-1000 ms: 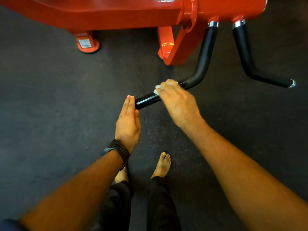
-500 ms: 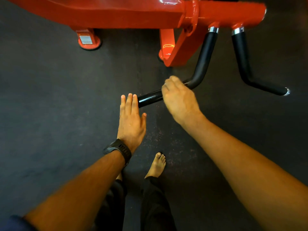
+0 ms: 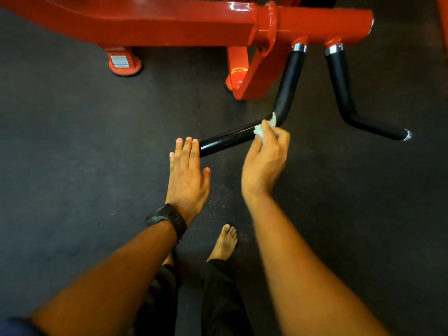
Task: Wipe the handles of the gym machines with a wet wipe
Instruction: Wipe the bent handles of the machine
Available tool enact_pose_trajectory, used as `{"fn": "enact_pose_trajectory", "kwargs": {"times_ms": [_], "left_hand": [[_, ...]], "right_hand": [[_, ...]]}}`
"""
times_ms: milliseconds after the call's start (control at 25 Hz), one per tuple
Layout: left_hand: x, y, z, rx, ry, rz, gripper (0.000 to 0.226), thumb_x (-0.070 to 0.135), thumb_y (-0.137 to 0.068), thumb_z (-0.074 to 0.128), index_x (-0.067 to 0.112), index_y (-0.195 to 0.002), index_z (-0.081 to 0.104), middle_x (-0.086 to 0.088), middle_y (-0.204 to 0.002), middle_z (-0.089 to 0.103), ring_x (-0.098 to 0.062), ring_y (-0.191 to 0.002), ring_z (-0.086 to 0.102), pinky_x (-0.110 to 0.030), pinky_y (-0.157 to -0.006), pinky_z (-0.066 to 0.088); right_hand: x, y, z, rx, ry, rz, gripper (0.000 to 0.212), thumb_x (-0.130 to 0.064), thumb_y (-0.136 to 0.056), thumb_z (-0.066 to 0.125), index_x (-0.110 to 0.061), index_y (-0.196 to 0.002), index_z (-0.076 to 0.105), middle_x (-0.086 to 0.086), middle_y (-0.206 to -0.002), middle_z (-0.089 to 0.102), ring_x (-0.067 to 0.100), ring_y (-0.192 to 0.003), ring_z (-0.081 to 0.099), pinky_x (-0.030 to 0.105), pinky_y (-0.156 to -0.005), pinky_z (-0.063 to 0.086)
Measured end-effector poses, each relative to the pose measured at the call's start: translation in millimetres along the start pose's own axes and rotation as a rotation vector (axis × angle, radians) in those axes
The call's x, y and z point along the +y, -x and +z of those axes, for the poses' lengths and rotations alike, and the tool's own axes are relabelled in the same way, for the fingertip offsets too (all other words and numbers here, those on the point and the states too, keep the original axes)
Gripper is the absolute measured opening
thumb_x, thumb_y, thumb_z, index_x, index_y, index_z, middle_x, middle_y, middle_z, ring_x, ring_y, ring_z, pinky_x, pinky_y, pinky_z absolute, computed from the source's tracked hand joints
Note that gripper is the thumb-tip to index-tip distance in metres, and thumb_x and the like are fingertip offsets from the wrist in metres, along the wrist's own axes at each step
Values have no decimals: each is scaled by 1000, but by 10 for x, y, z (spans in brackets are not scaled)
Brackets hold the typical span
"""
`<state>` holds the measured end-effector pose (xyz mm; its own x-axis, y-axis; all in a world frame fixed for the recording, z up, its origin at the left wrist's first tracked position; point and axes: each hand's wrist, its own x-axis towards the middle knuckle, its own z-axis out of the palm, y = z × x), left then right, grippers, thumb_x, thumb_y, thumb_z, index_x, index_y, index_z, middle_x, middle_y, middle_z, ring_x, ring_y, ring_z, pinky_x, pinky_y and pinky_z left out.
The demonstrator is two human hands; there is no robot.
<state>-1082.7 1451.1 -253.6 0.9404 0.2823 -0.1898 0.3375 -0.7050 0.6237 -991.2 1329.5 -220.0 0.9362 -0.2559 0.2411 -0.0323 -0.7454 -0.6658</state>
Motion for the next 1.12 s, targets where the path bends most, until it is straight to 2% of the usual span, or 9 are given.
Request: {"fn": "enact_pose_trajectory", "kwargs": {"times_ms": [80, 120, 240, 360, 480, 680, 880, 1000, 1120], "left_hand": [[16, -11, -3, 2, 3, -5, 68, 16, -102, 51, 5, -158, 14, -11, -167, 10, -24, -154, -6, -37, -122, -8], [11, -17, -5, -7, -7, 18, 68, 15, -102, 51, 5, -158, 13, -11, -167, 9, -22, -154, -7, -34, -121, -12], [-17, -28, -21, -42, -51, 107, 70, 10, -101, 50, 5, -158, 11, -11, -167, 6, -22, -154, -7, -31, -119, -15], [6, -16, -22, -48, -69, 107, 73, 6, -97, 51, 3, -158, 12, -14, -167, 8, -27, -154, -3, -37, -122, -10], [29, -15, -15, -48, -97, 90, 77, 4, -95, 51, 5, -158, 8, -12, -167, 5, -27, -154, -7, -36, -120, -13], [100, -66, 10, -45, -144, 81, 81, 2, -93, 51, 9, -159, 5, -9, -168, 2, -27, -154, -10, -38, -119, -16], [207, -138, 32, -68, -134, 78, 81, -2, -91, 47, 10, -159, 6, -7, -168, 0, -25, -154, -11, -38, -119, -16], [226, -145, 46, -67, -131, 87, 81, -3, -89, 46, 11, -159, 7, -7, -168, 1, -24, -154, -11, -38, -119, -16], [218, -145, 41, -59, -133, 88, 81, -3, -89, 47, 10, -159, 8, -7, -168, 3, -24, -154, -9, -39, -120, -14]], "right_hand": [[-231, 190, 115, 140, -361, 457, 37, 7, -89, 62, 0, -125, 66, 15, -115, 61, 16, -100, 61, 5, -88, 42], [-347, 277, 179, 131, -528, 681, 35, 4, -93, 59, -1, -128, 64, 14, -119, 63, 17, -104, 63, 8, -89, 44], [-395, 310, 294, -93, -821, 1032, 29, 2, -101, 46, 4, -126, 59, 2, -97, 64, 11, -87, 63, 19, -79, 52], [-336, 153, 232, -267, -953, 1157, 29, 18, -95, 39, 19, -120, 53, 5, -77, 54, 12, -73, 53, 32, -91, 53], [-394, 109, 157, -243, -1076, 1172, 36, 21, -93, 36, 9, -117, 59, 9, -93, 64, 13, -89, 62, 36, -99, 49], [-318, 119, 107, -89, -1056, 1176, 30, 13, -96, 46, 10, -125, 56, 3, -82, 59, 10, -76, 59, 40, -101, 49], [-273, 147, -20, -241, -1146, 1323, 25, 3, -97, 55, 2, -121, 61, 18, -122, 64, 23, -112, 63, 32, -99, 51], [-223, 68, -36, -349, -1120, 1310, 27, 3, -99, 50, -2, -124, 59, 15, -115, 64, 20, -103, 63, 31, -93, 52], [-214, -2, 4, -279, -1107, 1282, 26, 6, -100, 44, -3, -120, 58, 13, -104, 61, 17, -90, 62, 35, -98, 50]]}}
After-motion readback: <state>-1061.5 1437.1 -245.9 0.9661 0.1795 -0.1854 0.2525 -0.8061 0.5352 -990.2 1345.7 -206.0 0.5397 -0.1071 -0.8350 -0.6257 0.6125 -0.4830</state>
